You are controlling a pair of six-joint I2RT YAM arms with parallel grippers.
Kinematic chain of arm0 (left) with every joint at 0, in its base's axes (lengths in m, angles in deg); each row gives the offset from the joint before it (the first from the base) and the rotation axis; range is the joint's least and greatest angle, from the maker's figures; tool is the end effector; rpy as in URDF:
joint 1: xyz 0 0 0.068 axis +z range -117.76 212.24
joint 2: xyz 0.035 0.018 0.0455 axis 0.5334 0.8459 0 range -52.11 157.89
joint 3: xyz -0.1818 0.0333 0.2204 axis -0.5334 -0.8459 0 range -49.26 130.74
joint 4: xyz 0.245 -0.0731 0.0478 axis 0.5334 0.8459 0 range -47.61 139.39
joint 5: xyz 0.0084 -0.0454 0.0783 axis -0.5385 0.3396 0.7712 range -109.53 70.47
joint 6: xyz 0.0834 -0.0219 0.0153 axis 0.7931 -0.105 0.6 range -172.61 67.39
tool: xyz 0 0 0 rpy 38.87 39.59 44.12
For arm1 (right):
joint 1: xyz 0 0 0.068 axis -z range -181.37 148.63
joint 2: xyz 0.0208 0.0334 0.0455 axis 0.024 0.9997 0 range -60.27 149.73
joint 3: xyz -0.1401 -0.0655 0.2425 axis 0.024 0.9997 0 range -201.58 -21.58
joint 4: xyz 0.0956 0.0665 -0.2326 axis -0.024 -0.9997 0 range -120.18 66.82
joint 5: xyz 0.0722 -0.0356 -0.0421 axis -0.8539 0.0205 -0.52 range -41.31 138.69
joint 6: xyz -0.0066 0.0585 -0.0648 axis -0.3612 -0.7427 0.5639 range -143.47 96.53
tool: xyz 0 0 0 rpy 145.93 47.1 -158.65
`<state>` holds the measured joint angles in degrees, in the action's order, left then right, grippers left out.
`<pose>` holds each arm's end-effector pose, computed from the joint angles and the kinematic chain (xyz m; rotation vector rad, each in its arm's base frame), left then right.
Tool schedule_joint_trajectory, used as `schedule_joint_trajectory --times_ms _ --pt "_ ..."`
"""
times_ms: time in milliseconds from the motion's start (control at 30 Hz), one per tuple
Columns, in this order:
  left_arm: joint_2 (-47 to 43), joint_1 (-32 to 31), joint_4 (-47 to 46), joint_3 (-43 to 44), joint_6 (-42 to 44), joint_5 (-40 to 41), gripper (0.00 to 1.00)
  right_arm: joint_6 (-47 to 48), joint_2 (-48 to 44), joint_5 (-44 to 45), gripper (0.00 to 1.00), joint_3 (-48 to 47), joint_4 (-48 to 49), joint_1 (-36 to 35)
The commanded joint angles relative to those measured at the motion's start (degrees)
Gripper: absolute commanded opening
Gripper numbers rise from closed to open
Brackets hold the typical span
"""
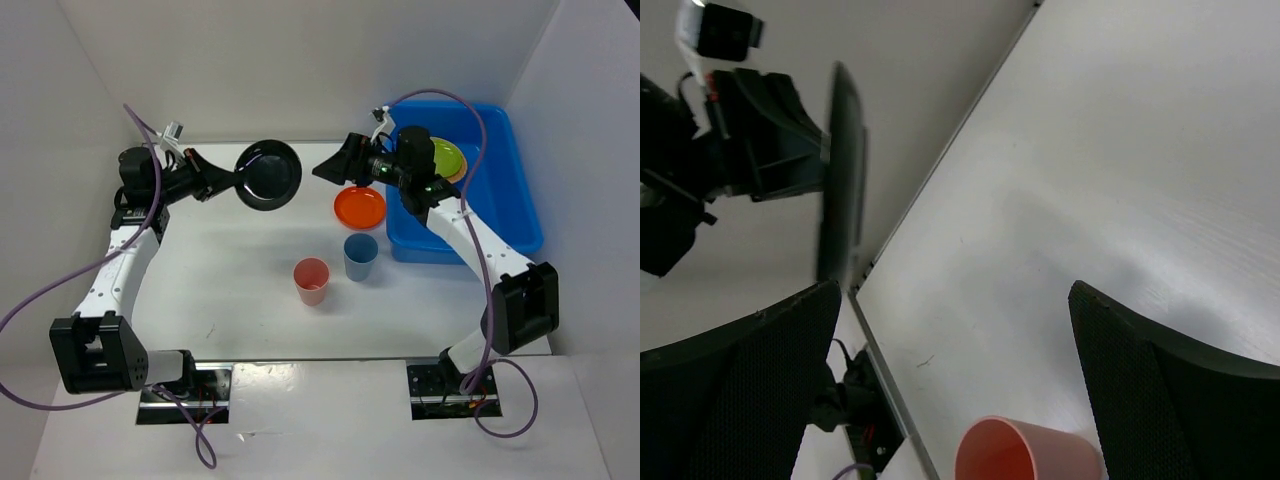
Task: Place the mixed dishes into the plastic bin
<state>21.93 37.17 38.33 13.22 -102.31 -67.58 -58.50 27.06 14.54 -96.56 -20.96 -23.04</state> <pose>0.3224 -0.0301 0.3754 -0.1902 1.8210 -1.2725 0.3498 0.1858 0.3747 -0.2540 1.8684 1.2195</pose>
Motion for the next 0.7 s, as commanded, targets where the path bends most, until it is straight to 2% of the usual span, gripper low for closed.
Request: schedule_joint_trajectory --times_ms 0,233,467,567,600,667 --pt "0.93 -0.27 -0.78 -0.52 1.88 0.59 0.0 1.36 -4.97 2.77 0.99 -0.96 5.16 -0.3" --pt "3.3 -2.03 -1.31 0.62 1.88 0.59 0.0 1.36 -5.42 4.97 0.99 0.45 6.31 -3.11" --pt "3.83 -4.49 -2.54 1.15 1.88 0.59 0.0 2.41 1.87 9.7 0.99 -3.68 4.29 -8.91" --pt "3.83 -5.02 -1.05 1.15 2.49 1.11 0.0 2.42 4.6 10.95 0.87 -5.09 3.06 -9.71" --pt "3.83 -5.54 -0.52 1.15 3.45 1.12 0.0 2.42 5.13 10.95 0.72 -5.87 3.06 -9.71" --pt "3.83 -5.54 0.01 1.68 4.24 2.17 0.0 2.42 5.92 11.56 0.54 -6.41 2.53 -9.71"
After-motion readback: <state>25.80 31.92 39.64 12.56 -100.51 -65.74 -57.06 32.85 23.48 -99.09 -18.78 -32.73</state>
